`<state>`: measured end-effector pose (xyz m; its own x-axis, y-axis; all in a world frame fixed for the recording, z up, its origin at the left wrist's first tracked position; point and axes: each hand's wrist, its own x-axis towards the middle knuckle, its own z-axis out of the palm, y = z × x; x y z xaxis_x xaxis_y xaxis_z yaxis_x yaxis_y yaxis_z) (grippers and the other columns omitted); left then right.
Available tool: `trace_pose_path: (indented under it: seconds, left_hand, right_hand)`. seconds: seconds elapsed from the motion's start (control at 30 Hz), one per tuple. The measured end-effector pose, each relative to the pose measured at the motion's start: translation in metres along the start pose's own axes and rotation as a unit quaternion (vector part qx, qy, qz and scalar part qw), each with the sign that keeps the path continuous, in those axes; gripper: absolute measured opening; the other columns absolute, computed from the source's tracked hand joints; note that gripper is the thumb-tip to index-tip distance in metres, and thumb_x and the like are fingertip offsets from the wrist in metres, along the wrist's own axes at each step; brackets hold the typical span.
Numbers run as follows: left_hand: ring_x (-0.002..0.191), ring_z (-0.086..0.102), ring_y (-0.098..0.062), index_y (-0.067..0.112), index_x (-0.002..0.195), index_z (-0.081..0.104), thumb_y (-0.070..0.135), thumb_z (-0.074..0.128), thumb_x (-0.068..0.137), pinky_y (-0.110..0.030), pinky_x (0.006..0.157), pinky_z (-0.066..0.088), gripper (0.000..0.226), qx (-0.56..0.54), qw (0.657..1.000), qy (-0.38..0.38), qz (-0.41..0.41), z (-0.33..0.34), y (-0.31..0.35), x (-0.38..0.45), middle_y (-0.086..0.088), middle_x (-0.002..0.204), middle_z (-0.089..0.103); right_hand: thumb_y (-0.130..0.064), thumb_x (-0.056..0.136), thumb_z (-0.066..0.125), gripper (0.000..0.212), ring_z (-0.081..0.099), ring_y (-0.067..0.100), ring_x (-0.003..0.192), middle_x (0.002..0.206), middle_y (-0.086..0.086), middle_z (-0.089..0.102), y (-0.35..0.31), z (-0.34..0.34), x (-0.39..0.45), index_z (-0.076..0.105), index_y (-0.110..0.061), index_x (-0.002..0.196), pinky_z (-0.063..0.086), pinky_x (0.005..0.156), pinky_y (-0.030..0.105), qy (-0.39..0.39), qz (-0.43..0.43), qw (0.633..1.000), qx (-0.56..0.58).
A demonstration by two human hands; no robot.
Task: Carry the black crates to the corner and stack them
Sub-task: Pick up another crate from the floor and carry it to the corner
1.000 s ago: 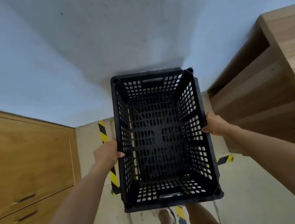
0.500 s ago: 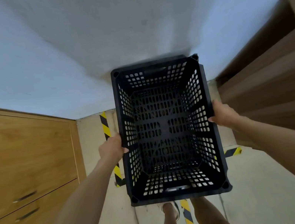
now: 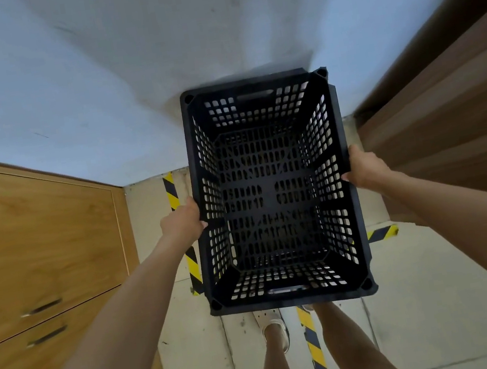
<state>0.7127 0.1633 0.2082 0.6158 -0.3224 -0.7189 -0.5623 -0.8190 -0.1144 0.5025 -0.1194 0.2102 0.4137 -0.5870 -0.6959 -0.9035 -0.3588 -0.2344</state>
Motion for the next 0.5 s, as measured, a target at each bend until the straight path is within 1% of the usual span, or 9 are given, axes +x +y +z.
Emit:
trace_pose_path:
  seconds: [0.1,0.2,0.23,0.3,0.4,0.47,0.5]
  left_hand:
    - [0.105,0.062,-0.035,0.009,0.13,0.038,0.033,0.057,0.097,-0.038,0.072,0.043,0.045,-0.019,1.0,0.016,0.0,0.005,-0.007,-0.001,-0.015,0.117,0.062]
    - [0.102,0.062,-0.035,0.01,0.129,0.039,0.032,0.057,0.096,-0.04,0.072,0.045,0.043,-0.038,0.999,0.031,0.01,0.01,-0.011,0.0,-0.014,0.115,0.063]
    - [0.102,0.062,-0.035,0.01,0.129,0.04,0.032,0.058,0.096,-0.04,0.073,0.046,0.044,-0.04,0.999,0.031,0.014,0.009,-0.011,0.001,-0.014,0.116,0.063]
    - [0.103,0.061,-0.036,0.008,0.129,0.04,0.031,0.06,0.095,-0.041,0.074,0.046,0.045,-0.052,0.998,0.027,0.02,0.009,-0.009,0.004,-0.015,0.116,0.062]
    - [0.101,0.063,-0.036,0.006,0.127,0.039,0.03,0.061,0.095,-0.04,0.072,0.045,0.045,-0.084,0.996,0.013,0.033,0.013,-0.001,0.007,-0.016,0.111,0.063]
    - [0.097,0.064,-0.034,0.007,0.125,0.039,0.029,0.061,0.095,-0.039,0.072,0.046,0.044,-0.103,0.994,0.01,0.039,0.019,0.007,0.008,-0.013,0.104,0.066]
    - [0.098,0.064,-0.034,0.008,0.125,0.038,0.029,0.06,0.095,-0.039,0.071,0.045,0.043,-0.106,0.994,0.012,0.038,0.021,0.009,0.008,-0.01,0.101,0.065]
  right_hand:
    - [-0.017,0.092,0.063,0.042,0.058,0.038,0.106,0.119,0.022,0.058,0.004,0.009,-0.004,0.041,-0.006,0.126,0.05,0.086,0.046,0.002,-0.002,1.0,0.004]
    - [-0.016,0.093,0.062,0.043,0.058,0.036,0.109,0.121,0.02,0.058,0.004,0.01,-0.002,0.041,-0.004,0.128,0.046,0.083,0.042,0.004,-0.011,1.0,-0.007]
    - [-0.017,0.093,0.063,0.043,0.058,0.036,0.109,0.121,0.02,0.058,0.004,0.009,-0.001,0.041,-0.004,0.127,0.047,0.084,0.043,0.002,-0.014,1.0,-0.018]
    - [-0.019,0.092,0.063,0.044,0.059,0.038,0.108,0.12,0.021,0.058,0.005,0.007,0.003,0.039,-0.005,0.126,0.05,0.089,0.048,0.009,-0.012,0.999,-0.037]
    - [-0.019,0.093,0.06,0.042,0.06,0.041,0.105,0.118,0.022,0.059,0.007,-0.003,0.013,0.037,-0.008,0.126,0.05,0.089,0.053,0.036,-0.013,0.998,-0.053]
    - [-0.017,0.094,0.057,0.044,0.059,0.042,0.105,0.119,0.024,0.059,0.008,-0.01,0.02,0.034,-0.005,0.129,0.05,0.085,0.048,0.05,-0.013,0.996,-0.071]
    - [-0.015,0.094,0.056,0.046,0.058,0.042,0.107,0.12,0.025,0.058,0.008,-0.012,0.022,0.032,-0.004,0.133,0.048,0.082,0.045,0.055,-0.012,0.995,-0.079]
